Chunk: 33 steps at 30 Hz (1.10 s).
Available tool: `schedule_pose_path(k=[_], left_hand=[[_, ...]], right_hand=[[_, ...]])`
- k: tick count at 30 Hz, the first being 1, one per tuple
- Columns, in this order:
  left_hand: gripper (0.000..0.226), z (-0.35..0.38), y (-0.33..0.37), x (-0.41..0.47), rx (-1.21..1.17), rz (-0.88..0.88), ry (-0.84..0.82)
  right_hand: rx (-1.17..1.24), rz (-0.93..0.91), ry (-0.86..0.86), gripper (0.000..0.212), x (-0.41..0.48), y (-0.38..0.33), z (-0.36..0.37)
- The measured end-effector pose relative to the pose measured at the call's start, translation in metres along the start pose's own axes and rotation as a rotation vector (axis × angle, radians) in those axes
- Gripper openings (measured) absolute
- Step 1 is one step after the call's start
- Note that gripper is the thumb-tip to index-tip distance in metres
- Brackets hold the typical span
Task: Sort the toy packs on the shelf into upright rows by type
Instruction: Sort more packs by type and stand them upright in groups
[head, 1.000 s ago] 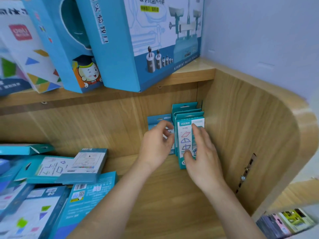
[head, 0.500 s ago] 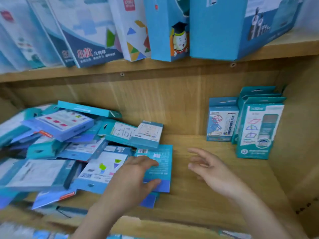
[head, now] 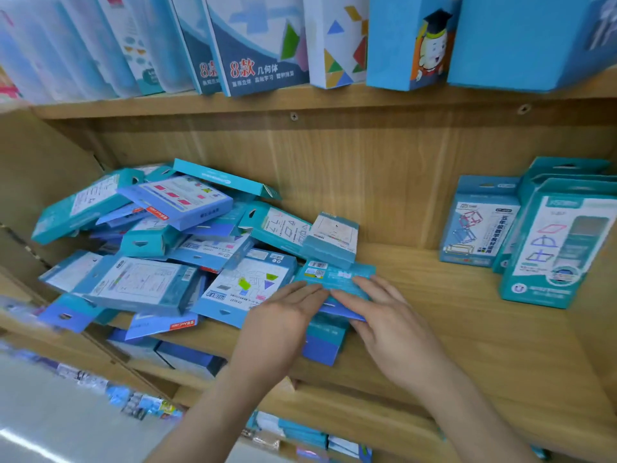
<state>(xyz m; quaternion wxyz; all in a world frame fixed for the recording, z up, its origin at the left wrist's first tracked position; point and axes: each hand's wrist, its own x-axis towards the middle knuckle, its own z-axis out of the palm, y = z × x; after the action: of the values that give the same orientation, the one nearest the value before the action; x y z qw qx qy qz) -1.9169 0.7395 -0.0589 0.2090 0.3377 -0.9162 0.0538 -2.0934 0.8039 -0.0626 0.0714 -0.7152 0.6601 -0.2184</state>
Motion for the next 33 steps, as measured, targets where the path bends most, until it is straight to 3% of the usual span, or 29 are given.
schedule_pose_path(k=[3, 6, 9, 12, 16, 19, 24, 27, 30, 33], left_hand=[[0.027, -0.019, 0.004, 0.013, -0.145, -0.040, 0.241], [0.043, -0.037, 0.016, 0.021, -0.633, -0.315, 0.334], [0.070, -0.035, 0.019, 0.019, -1.080, -0.521, 0.176], [0.051, -0.023, 0.020, 0.014, -1.171, -0.528, -0.004], [0.035, -0.021, 0.034, 0.019, -1.248, -0.602, 0.082], [0.038, -0.020, 0.040, 0.021, -1.289, -0.699, 0.152], [0.028, -0.014, 0.044, 0.021, -1.190, -0.785, 0.173], [0.029, -0.007, 0.043, 0.021, -1.037, -0.627, -0.003], [0.010, 0.007, 0.033, 0.025, -0.688, -0.524, -0.026], [0.029, 0.017, 0.025, 0.036, -0.432, -0.407, -0.020]], right_hand=[[0.277, -0.028, 0.221, 0.034, 0.003, 0.000, -0.014], [0.436, 0.065, 0.291, 0.018, 0.006, 0.006, -0.035], [0.606, 0.104, 0.253, 0.028, 0.008, 0.012, -0.055], [0.951, 0.212, 0.236, 0.024, 0.008, 0.012, -0.071], [1.134, 0.370, 0.303, 0.028, 0.009, 0.012, -0.081], [1.175, 0.322, 0.203, 0.028, 0.005, 0.009, -0.082], [1.097, 0.327, 0.143, 0.025, -0.008, 0.009, -0.064], [1.080, 0.382, 0.226, 0.026, -0.020, 0.024, -0.063], [1.024, 0.416, 0.338, 0.030, -0.032, 0.044, -0.067], [0.956, 0.465, 0.429, 0.030, -0.041, 0.064, -0.067]])
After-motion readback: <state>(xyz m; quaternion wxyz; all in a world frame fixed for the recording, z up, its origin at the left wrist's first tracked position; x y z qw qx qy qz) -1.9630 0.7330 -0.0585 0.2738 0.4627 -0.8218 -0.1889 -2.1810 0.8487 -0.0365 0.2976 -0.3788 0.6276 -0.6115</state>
